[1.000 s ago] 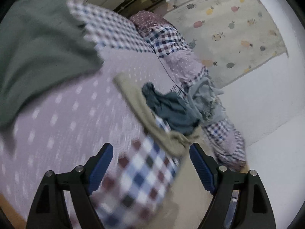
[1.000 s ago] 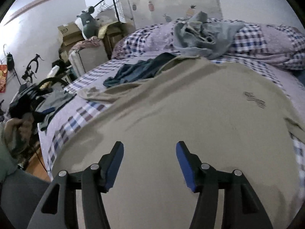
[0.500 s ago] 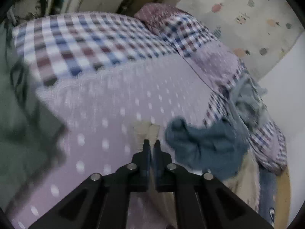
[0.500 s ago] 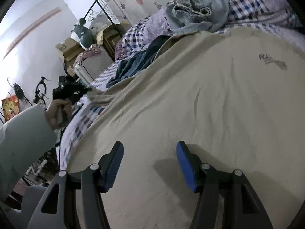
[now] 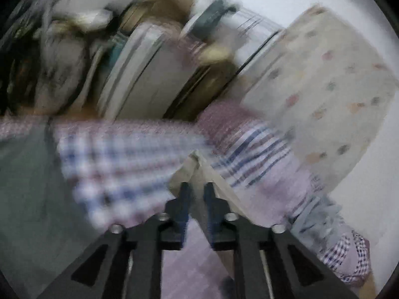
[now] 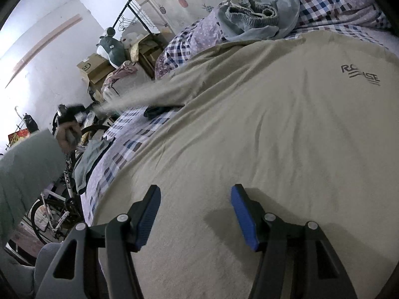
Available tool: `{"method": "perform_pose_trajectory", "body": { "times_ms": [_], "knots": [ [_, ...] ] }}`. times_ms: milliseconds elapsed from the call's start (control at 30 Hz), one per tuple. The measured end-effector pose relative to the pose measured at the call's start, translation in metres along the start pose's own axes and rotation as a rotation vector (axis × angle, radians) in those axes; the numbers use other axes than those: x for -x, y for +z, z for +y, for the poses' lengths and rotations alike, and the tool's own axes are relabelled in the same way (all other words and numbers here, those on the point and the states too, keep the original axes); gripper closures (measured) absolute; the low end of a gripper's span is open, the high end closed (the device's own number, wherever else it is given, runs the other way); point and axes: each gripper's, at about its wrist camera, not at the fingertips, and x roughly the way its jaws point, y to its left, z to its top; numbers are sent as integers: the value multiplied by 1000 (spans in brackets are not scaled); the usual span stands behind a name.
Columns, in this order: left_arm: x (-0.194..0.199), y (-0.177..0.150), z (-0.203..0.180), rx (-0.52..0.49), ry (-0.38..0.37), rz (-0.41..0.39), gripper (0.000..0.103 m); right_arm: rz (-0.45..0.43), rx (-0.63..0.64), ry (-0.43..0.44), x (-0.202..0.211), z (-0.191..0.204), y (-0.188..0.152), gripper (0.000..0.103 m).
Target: Fold clothes
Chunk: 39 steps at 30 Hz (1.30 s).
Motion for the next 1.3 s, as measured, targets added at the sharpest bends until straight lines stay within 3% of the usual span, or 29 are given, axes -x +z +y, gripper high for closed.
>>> {"method": "perform_pose_trajectory", "body": {
  "times_ms": [100,200,333,533,633,733,967,1133,1167,1200,1233,1267,1300],
  "knots": [
    [2,2,26,61,0,1,30,-1,4,-3,0,1,0,40],
    [-1,-9,54,126,-8,21,23,1,9,-6,-1,2,0,39],
    [-7,-16,62,129,-47,75,21,5,16,-9,-1,2,1,39],
    [-37,-33,38,50,-118,234,21,8,24,-11,-3,4,0,38],
    [-49,-40,28,19,-126,276,21,9,24,-9,-3,3,0,38],
    [-54,-41,25,1,-100,277,21,9,23,-6,-3,3,-1,38],
    [-75,-43,11,-45,53,277,19,10,23,-5,-3,2,0,38],
    [-84,-41,3,-58,103,222,16,13,21,0,-4,1,0,38],
    [-83,-40,3,-55,115,204,23,14,20,2,-4,1,0,38],
    [-82,-39,2,-52,126,185,57,14,19,4,-4,0,1,38],
    [-81,-37,2,-48,137,166,82,15,18,5,-4,0,1,38],
    [-82,-35,3,-33,161,162,100,15,16,7,-5,0,1,38],
    [-81,-32,2,-16,170,150,100,15,15,9,-4,-1,1,38]
  ]
}}
